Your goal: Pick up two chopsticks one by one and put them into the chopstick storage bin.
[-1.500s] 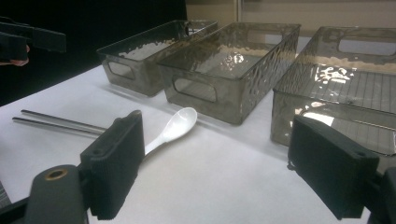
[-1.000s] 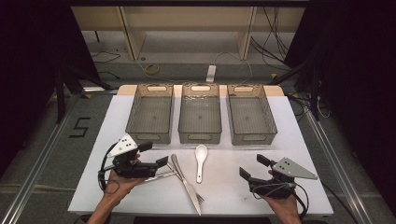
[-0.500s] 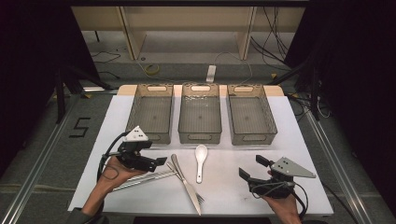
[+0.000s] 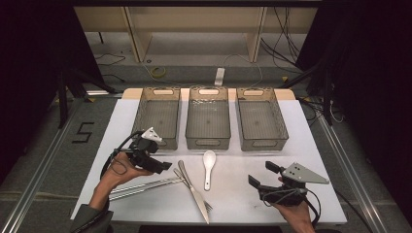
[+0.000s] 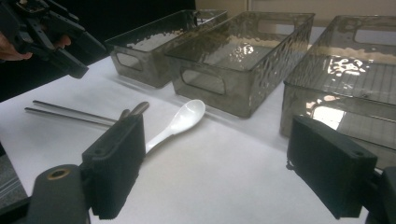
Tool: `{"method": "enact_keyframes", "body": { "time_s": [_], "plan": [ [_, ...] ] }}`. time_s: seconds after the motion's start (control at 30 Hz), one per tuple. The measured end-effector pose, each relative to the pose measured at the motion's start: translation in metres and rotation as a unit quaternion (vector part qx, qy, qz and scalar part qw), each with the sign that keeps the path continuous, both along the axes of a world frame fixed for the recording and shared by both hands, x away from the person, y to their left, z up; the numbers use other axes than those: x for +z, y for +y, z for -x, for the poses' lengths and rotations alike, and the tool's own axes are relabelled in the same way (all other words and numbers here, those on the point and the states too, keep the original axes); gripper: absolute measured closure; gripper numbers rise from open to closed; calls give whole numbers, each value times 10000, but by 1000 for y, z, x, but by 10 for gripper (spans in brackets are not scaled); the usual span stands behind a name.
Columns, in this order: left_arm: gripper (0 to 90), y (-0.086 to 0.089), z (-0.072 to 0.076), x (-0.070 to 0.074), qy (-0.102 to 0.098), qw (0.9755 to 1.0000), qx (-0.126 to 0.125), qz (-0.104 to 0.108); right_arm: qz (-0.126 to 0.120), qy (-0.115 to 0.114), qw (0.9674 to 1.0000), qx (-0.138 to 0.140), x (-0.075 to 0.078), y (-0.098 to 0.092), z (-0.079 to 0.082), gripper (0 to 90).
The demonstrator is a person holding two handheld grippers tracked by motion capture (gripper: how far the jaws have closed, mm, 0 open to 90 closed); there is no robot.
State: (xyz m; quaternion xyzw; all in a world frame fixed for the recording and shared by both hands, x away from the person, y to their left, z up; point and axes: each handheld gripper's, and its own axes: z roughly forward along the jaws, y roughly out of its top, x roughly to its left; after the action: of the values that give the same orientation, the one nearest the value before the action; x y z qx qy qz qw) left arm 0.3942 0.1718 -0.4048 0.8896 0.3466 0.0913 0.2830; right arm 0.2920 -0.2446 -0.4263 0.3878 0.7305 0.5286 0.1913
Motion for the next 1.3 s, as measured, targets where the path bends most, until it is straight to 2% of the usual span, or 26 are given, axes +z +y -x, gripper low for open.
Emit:
{"method": "enact_keyframes", "body": {
  "time_s": [0.13, 0.23, 0.4, 0.47, 0.63, 0.8, 0.83, 1.03, 1.07, 1.2, 1.27, 1.3],
  "plan": [
    [229, 5, 1, -4, 172, 9993, 1, -331, 64, -5, 9999, 80, -1, 3, 0, 201],
    [252, 8, 1, -8, 381, 9977, -49, -567, 77, 20, 9999, 94, -1, 3, 1, 200],
    [307, 13, 2, -16, 673, 9924, -144, -1019, 53, 46, 9999, 103, -1, 3, 0, 200],
    [325, 16, 3, -18, 755, 9910, -169, -1095, 69, 54, 9999, 116, -1, 3, 0, 200],
    [378, 24, 8, -27, 936, 9892, -131, -1119, 94, 74, 9998, 144, -2, 4, 0, 200],
    [419, 28, 11, -33, 974, 9853, -109, -1402, 95, 78, 9998, 124, -2, 3, 0, 200],
    [427, 29, 11, -35, 988, 9851, -100, -1402, 104, 77, 9998, 131, -2, 4, 0, 200],
    [485, 30, 14, -43, 1139, 9814, -263, -1523, 144, 112, 9997, 160, -2, 4, 0, 201],
    [496, 31, 14, -43, 1183, 9801, -339, -1557, 149, 117, 9997, 163, -2, 4, 0, 202],
    [563, 34, 14, -44, 1200, 9798, -407, -1547, 158, 122, 9997, 167, -2, 5, 0, 205],
    [581, 35, 14, -46, 1234, 9776, -469, -1637, 171, 130, 9996, 177, -2, 5, 0, 205],
    [589, 36, 15, -47, 1251, 9776, -451, -1632, 175, 123, 9996, 182, -2, 5, 0, 205]
  ]
}}
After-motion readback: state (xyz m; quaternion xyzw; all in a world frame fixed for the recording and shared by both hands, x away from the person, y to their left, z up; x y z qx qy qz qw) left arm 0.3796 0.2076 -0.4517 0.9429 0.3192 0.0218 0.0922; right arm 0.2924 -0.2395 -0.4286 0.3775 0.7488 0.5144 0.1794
